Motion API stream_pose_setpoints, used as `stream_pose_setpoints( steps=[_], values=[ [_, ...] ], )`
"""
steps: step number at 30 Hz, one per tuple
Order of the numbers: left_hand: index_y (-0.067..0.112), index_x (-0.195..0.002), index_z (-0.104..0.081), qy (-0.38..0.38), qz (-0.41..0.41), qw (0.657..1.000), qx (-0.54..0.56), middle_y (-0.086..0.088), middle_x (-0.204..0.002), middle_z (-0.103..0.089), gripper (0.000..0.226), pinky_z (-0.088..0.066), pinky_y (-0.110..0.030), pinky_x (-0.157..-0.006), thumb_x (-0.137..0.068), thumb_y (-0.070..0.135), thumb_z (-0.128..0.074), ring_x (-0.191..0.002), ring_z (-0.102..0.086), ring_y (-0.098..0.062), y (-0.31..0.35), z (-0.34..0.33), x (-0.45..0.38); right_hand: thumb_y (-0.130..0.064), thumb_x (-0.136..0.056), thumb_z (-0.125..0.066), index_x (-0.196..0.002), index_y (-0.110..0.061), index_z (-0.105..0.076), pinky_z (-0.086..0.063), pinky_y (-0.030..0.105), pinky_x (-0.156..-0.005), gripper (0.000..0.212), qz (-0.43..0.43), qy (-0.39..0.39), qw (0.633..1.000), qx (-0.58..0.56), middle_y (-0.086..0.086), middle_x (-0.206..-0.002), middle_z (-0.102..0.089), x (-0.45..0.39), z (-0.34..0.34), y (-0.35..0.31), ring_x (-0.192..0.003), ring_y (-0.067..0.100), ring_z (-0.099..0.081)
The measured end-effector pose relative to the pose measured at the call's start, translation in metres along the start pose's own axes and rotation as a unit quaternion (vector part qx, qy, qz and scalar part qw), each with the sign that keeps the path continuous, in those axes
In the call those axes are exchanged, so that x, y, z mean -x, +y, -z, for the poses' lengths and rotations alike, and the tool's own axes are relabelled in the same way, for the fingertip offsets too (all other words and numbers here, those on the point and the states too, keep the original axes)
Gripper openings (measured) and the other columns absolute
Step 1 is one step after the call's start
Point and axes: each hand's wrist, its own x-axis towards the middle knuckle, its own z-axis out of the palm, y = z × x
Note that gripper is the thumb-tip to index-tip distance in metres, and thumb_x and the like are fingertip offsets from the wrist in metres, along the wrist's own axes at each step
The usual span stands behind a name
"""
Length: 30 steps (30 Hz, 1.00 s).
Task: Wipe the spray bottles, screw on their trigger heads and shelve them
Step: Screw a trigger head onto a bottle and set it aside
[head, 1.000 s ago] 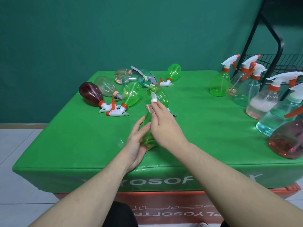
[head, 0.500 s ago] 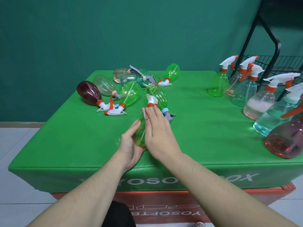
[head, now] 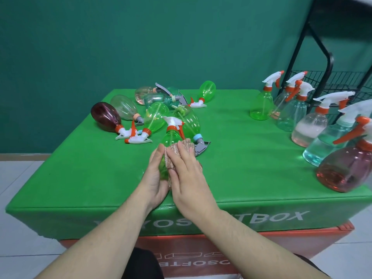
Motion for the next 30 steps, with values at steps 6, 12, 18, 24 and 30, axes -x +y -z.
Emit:
stream_pose_setpoints(
  steps=[6,12,18,24,30],
  values=[
    [0.001,-0.138,-0.061,0.001,-0.001,1.000,-0.014,-0.022,-0.135,-0.066,0.070,-0.041,-0.047,-0.118,-0.090,0.053,-0.061,-0.130,-0.061,-0.033,0.002,-0.008,0.007,-0.031,-0.108,-0.031,-0.158,-0.037,-0.023,-0.005,0.043,-0.127,0.052,0.003,0.022,0.999,-0.026,-0.017,-0.168,0.000,-0.009,-0.004,0.001,-0.153,0.006,0.014],
    [0.011,-0.131,-0.067,-0.026,-0.023,0.999,-0.040,-0.012,-0.133,-0.069,0.054,-0.058,-0.031,-0.096,-0.091,0.046,-0.057,-0.121,-0.068,-0.019,0.004,-0.014,0.009,-0.027,-0.107,-0.032,-0.156,-0.024,-0.034,-0.006,0.040,-0.127,0.049,0.020,0.045,0.999,-0.008,-0.002,-0.168,-0.015,-0.030,0.009,-0.001,-0.156,0.015,0.003],
    [0.023,-0.109,-0.081,-0.046,-0.013,0.996,-0.076,-0.009,-0.124,-0.074,0.037,-0.052,-0.045,-0.097,-0.093,0.042,-0.055,-0.108,-0.071,-0.018,0.003,-0.015,0.011,-0.021,-0.107,-0.036,-0.153,-0.017,-0.042,-0.005,0.024,-0.122,0.046,-0.029,0.009,0.999,-0.019,0.002,-0.165,-0.026,-0.064,0.031,-0.008,-0.153,0.014,-0.017],
    [0.011,-0.112,-0.074,-0.040,-0.003,0.995,-0.092,-0.015,-0.102,-0.077,0.037,-0.055,-0.046,-0.093,-0.087,0.033,-0.060,-0.086,-0.074,-0.021,0.004,-0.015,0.012,-0.026,-0.108,-0.031,-0.155,-0.019,-0.038,-0.017,0.032,-0.124,0.047,-0.096,-0.027,0.994,-0.052,-0.003,-0.164,-0.030,-0.076,0.029,0.002,-0.152,0.008,-0.019],
    [0.017,-0.094,-0.085,-0.030,0.007,0.996,-0.081,-0.014,-0.107,-0.077,0.034,-0.051,-0.048,-0.097,-0.095,0.031,-0.054,-0.090,-0.074,-0.022,0.004,-0.017,0.013,-0.027,-0.107,-0.030,-0.149,-0.020,-0.045,-0.019,0.031,-0.124,0.045,-0.037,0.016,0.999,-0.030,-0.001,-0.160,-0.036,-0.055,0.021,0.008,-0.150,0.012,-0.024]
  ],
)
